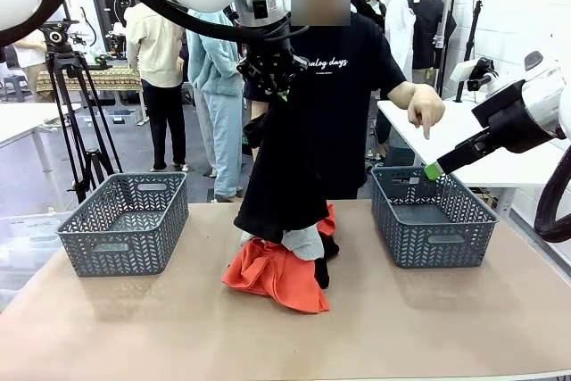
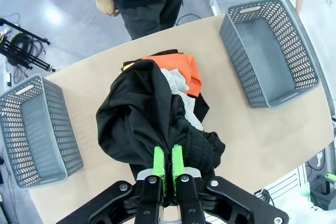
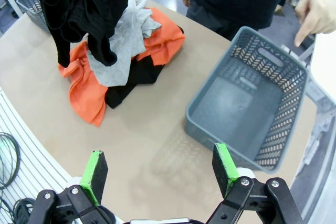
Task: Sort the tops and bottoms.
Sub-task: Sort the clothes according to human instructions.
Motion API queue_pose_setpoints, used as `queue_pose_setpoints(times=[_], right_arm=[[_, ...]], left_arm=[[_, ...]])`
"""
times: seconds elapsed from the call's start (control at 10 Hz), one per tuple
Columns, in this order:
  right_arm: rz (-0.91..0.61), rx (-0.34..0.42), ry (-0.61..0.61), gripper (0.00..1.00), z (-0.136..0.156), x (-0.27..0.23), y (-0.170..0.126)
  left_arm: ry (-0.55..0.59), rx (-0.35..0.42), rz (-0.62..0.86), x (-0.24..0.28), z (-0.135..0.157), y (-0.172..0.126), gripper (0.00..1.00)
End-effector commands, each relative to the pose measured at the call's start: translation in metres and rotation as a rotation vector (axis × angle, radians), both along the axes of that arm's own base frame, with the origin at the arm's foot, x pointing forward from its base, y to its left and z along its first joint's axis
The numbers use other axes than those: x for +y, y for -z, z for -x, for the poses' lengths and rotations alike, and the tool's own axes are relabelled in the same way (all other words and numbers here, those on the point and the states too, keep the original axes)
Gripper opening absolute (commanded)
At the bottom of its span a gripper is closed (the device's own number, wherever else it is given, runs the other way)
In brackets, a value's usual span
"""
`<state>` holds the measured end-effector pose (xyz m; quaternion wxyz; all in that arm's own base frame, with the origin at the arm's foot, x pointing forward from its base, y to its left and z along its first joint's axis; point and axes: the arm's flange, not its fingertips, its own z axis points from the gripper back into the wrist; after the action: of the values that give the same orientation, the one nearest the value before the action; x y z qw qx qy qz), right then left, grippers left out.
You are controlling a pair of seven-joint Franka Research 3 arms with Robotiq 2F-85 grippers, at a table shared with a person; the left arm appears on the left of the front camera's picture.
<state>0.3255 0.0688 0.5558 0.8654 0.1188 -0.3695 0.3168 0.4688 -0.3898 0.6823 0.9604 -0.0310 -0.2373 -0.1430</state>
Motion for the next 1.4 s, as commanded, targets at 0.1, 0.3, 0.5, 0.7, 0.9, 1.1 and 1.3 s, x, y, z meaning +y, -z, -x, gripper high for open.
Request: queue_pose_setpoints(times=[0.1, 0.3, 0.5, 0.7, 0.9, 1.1, 1.3], right_arm=[[-0.013, 0.012, -0.011, 1.0, -0.0002, 0.0005, 0.0017], [-0.013, 0.012, -0.011, 1.0, -0.0002, 0.0005, 0.0017], [-0.013, 0.012, -0.011, 1.0, -0.0002, 0.0005, 0.0017], [-0.013, 0.012, -0.011, 1.0, -0.0002, 0.0005, 0.0017], [-0.013, 0.012, -0.011, 1.0, -0.0002, 0.0005, 0.0017], [-0.013, 0.012, -0.011, 1.0, -0.0002, 0.0005, 0.0017], [-0.013, 0.012, -0.011, 1.0, -0.0002, 0.0005, 0.0017]], left_arm=[[-0.003, -0.009, -0.004, 0.0033, 0.002, -0.0049, 0.0], [-0.003, -0.009, -0.004, 0.0033, 0.002, -0.0049, 0.0], [-0.003, -0.009, -0.004, 0.0033, 0.002, -0.0049, 0.0], [-0.003, -0.009, -0.004, 0.0033, 0.002, -0.0049, 0.0], [-0.003, -0.009, -0.004, 0.0033, 0.002, -0.0049, 0.0], [-0.003, -0.009, -0.004, 0.0033, 0.002, -0.0049, 0.0], [-0.003, -0.009, -0.004, 0.0033, 0.002, -0.0049, 0.0]])
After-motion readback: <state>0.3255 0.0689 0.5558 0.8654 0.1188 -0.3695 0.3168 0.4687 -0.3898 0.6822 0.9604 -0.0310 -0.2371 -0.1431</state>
